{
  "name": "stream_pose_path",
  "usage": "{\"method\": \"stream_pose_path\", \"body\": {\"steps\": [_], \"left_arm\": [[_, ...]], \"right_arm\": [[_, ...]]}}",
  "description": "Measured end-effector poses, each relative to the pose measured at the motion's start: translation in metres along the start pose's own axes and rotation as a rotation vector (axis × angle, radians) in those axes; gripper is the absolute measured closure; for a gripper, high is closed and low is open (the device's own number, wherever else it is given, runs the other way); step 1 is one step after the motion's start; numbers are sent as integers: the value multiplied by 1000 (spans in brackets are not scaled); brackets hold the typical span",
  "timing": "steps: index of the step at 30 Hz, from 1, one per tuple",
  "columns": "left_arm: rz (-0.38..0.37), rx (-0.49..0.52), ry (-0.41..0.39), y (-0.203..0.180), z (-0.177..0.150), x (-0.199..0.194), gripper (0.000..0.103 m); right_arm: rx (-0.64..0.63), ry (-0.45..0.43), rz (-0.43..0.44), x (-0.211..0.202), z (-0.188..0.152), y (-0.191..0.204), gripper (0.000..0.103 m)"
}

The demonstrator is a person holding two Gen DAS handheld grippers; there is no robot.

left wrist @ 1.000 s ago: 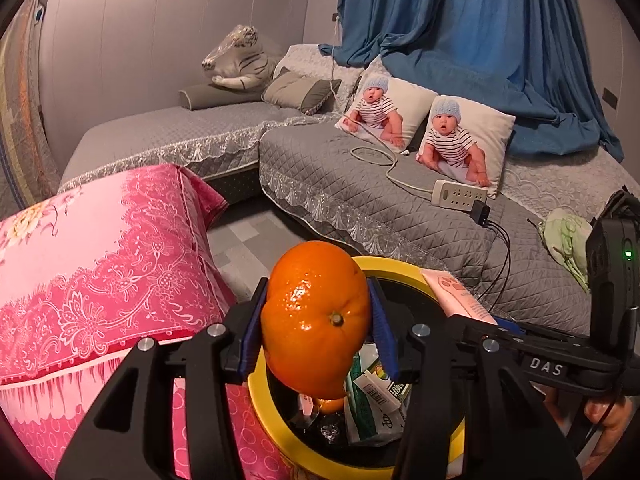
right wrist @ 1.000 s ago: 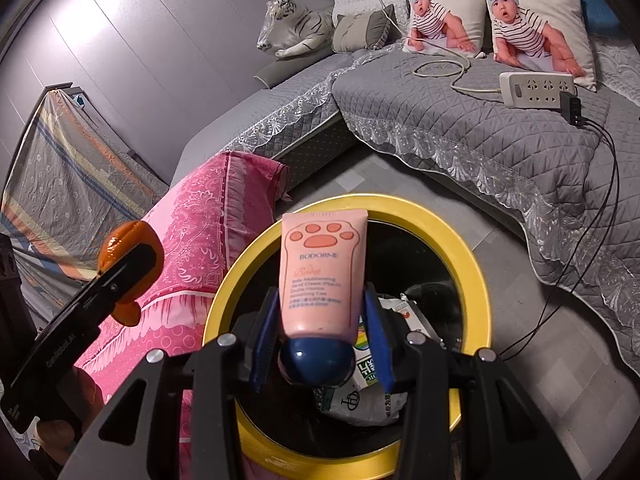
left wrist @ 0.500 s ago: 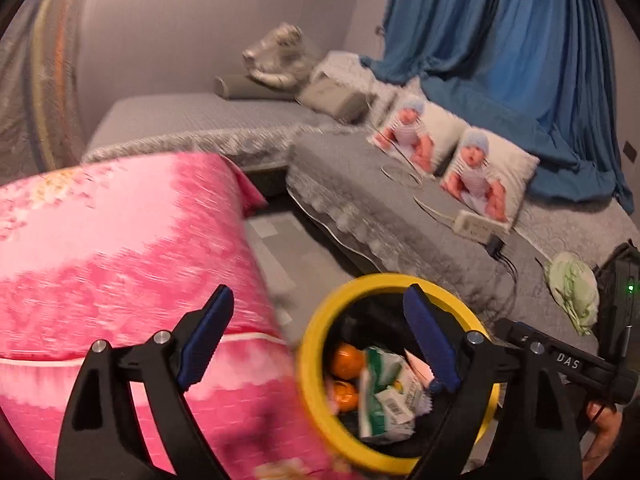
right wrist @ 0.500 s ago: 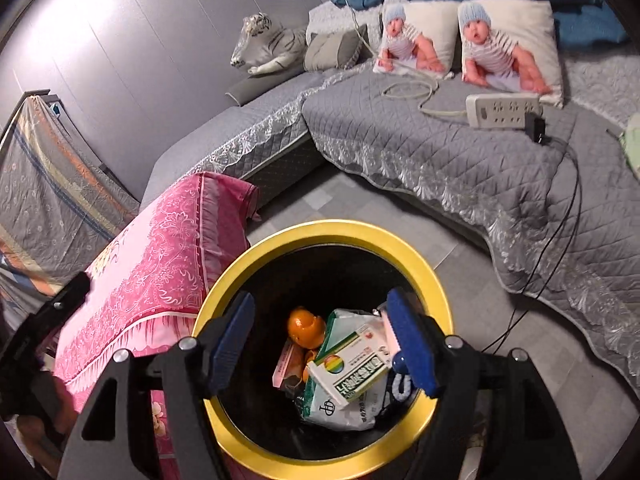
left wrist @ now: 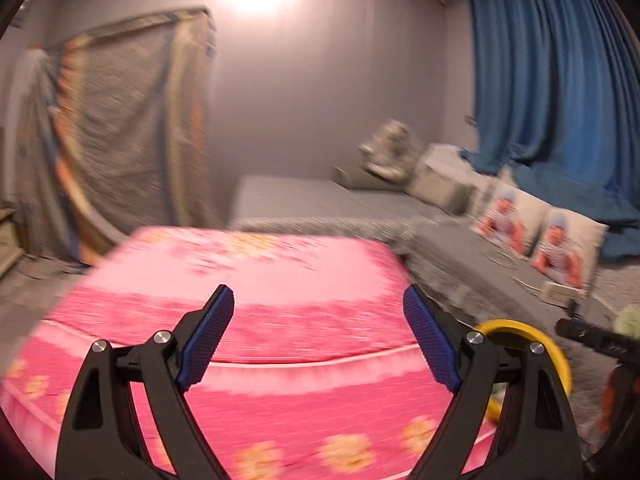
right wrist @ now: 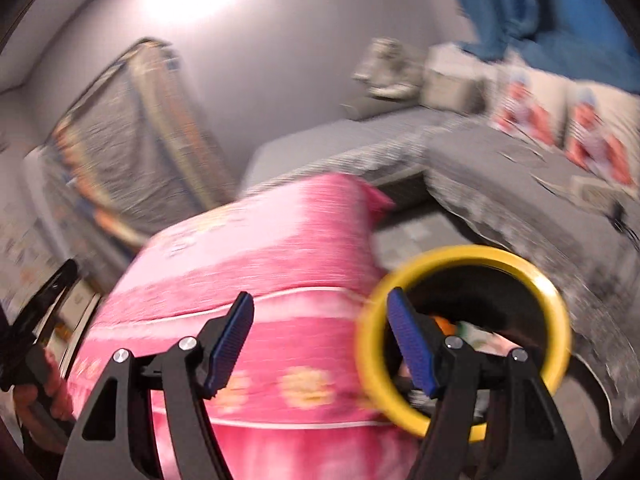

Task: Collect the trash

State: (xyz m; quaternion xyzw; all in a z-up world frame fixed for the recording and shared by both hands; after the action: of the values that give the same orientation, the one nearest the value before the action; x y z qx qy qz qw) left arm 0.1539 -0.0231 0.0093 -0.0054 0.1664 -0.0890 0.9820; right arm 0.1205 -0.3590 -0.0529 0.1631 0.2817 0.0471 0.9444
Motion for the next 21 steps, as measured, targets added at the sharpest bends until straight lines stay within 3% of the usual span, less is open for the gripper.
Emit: {"method": "stream_pose_path", "body": {"steps": [5, 8, 16, 21], "left_arm": [[156, -36, -67, 55, -15, -65, 21], [221, -42, -92, 71, -28, -92, 21], [333, -74, -126, 91, -63, -131, 21], [339, -89, -125, 92, -83, -138, 21]], "right_arm": [[-150, -21, 124, -6, -16, 81, 37], [-236, -71, 115, -12, -28, 111, 37], [-342, -175, 50, -22, -62, 137, 37], [-342, -193, 48, -19, -81, 131, 37]]}}
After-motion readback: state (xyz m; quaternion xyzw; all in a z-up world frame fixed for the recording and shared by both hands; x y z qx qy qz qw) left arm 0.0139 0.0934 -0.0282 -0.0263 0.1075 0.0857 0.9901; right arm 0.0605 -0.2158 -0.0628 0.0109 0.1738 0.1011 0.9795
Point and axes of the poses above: each gripper's, at about its wrist camera, not at the fingertips, and x roughly the way its jaws point, y to its left, z to its top, the point moved 4 cm from there along x, roughly the way its jaws point, and after that the axes turned 2 degrees about x, right-handed, at the moved point
